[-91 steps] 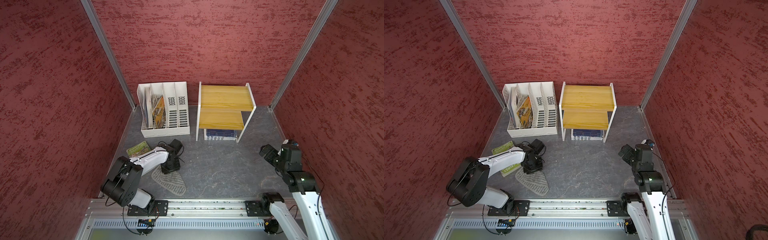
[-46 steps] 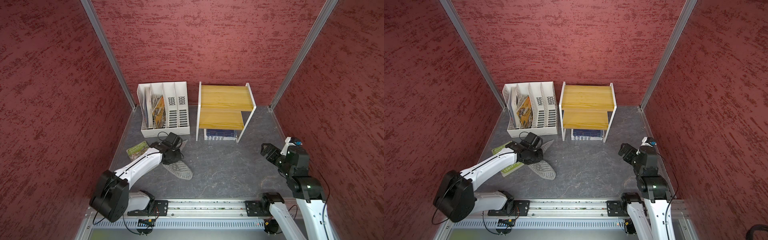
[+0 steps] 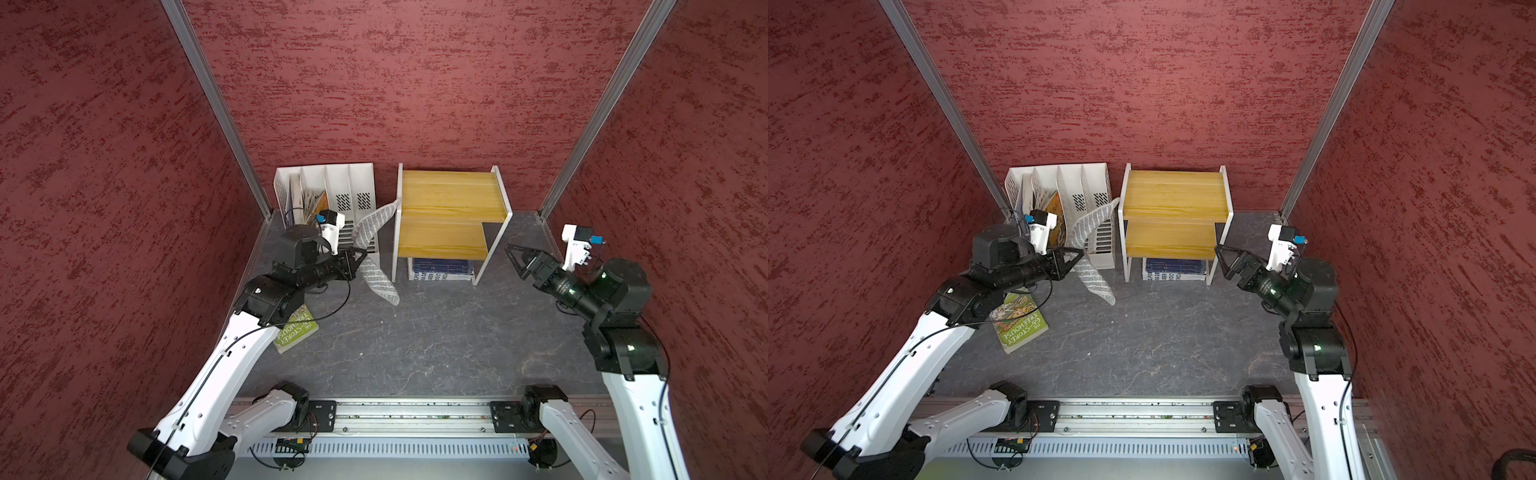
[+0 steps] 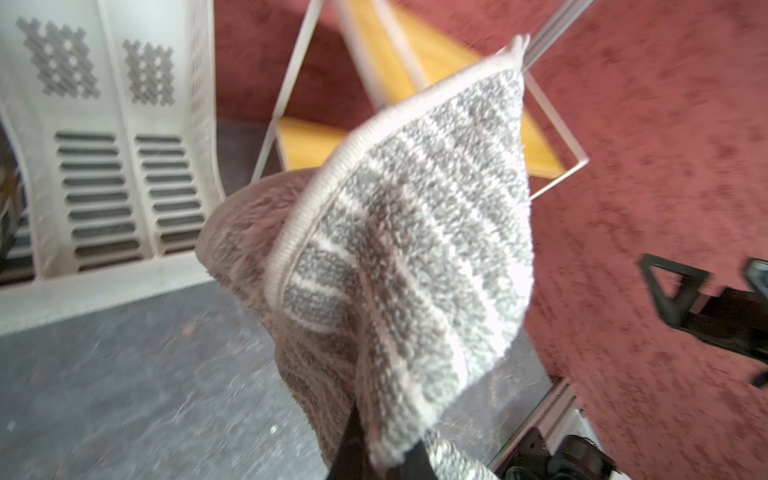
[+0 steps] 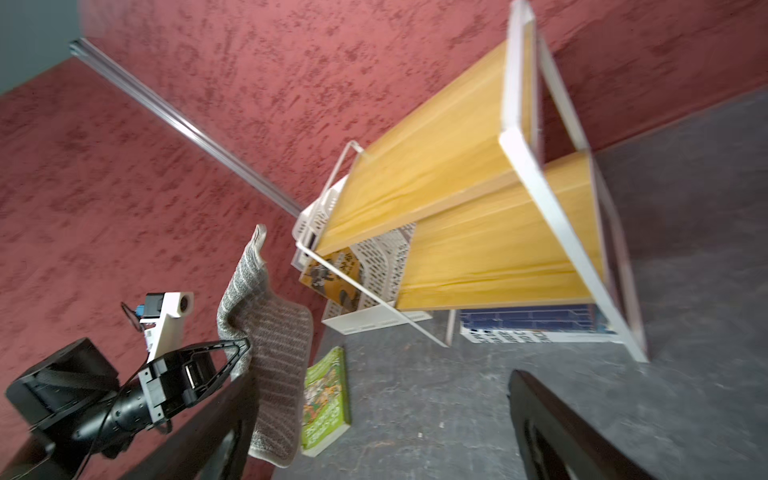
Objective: Wipe the bookshelf clean with a cloth
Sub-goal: Pick up the cleaning item at the center of the board.
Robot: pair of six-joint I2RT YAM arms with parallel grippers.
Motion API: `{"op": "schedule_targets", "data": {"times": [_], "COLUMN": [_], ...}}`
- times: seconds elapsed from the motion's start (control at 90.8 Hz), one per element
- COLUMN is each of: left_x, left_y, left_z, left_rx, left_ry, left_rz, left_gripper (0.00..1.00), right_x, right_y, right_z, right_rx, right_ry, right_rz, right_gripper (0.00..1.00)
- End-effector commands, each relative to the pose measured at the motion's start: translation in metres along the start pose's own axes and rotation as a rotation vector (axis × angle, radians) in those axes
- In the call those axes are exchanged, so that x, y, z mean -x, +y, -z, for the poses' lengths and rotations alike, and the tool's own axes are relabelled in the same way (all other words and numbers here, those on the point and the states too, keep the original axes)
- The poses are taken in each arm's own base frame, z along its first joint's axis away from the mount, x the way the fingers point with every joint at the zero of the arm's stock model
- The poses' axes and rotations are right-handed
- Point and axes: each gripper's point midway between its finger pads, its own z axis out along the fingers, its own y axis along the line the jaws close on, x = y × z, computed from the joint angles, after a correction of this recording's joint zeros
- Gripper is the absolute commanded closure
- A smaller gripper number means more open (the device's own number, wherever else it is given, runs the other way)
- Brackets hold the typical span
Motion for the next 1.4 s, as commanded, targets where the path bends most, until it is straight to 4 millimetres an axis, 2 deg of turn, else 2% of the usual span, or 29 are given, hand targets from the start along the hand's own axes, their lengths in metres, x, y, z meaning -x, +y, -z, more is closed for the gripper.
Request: {"op": "schedule_targets", "data": {"times": [0.0,0.088,0.176,0.375,0.496,0.628,0.65,0.661,0.683,0.738,0.837,1.003,1.267,1.388], "left_x": [0.026,0.033,0.029,0.011,0.013,0.009,0.008,0.007,0.005,0.001,-0.003,0.003,0.009,0.011], "left_y": [-0.049,-0.071,-0.085,-0.079,-0.071,-0.075,-0.076,-0.077,-0.078,-0.082,-0.090,-0.107,-0.124,-0.142], "left_z": [0.021,0.027,0.020,-0.013,-0.017,-0.022,-0.023,-0.023,-0.025,-0.028,-0.033,-0.038,-0.042,-0.033], "left_rx": [-0.183,-0.238,-0.255,-0.167,-0.120,-0.136,-0.139,-0.142,-0.148,-0.164,-0.197,-0.257,-0.329,-0.424], "left_ry": [-0.061,-0.061,-0.010,0.123,0.110,0.120,0.120,0.122,0.126,0.135,0.125,0.078,0.038,-0.005], "left_rz": [-0.103,-0.178,-0.270,-0.428,-0.529,-0.639,-0.656,-0.662,-0.679,-0.720,-0.760,-0.781,-0.787,-0.775], "left_gripper": [1.00,1.00,1.00,1.00,1.00,1.00,1.00,1.00,1.00,1.00,1.00,1.00,1.00,1.00], "right_x": [0.013,0.026,0.038,0.057,0.063,0.067,0.067,0.067,0.067,0.067,0.059,0.032,-0.006,-0.018], "right_y": [0.051,0.069,0.084,0.112,0.121,0.133,0.135,0.136,0.138,0.141,0.149,0.143,0.149,0.144], "right_z": [-0.001,0.000,-0.003,-0.009,-0.013,-0.017,-0.018,-0.018,-0.020,-0.024,-0.034,-0.058,-0.072,-0.076], "right_rx": [0.214,0.263,0.289,0.334,0.343,0.360,0.363,0.367,0.367,0.371,0.399,0.347,0.369,0.391], "right_ry": [0.044,0.028,0.030,0.036,0.029,0.025,0.024,0.025,0.021,0.006,0.027,0.123,0.189,0.209], "right_rz": [-0.002,0.018,0.023,0.091,0.123,0.176,0.184,0.190,0.197,0.216,0.249,0.294,0.384,0.405], "right_gripper": [0.04,0.04,0.07,0.14,0.19,0.26,0.24,0.13,0.04,0.01,0.01,0.01,0.02,0.11]}}
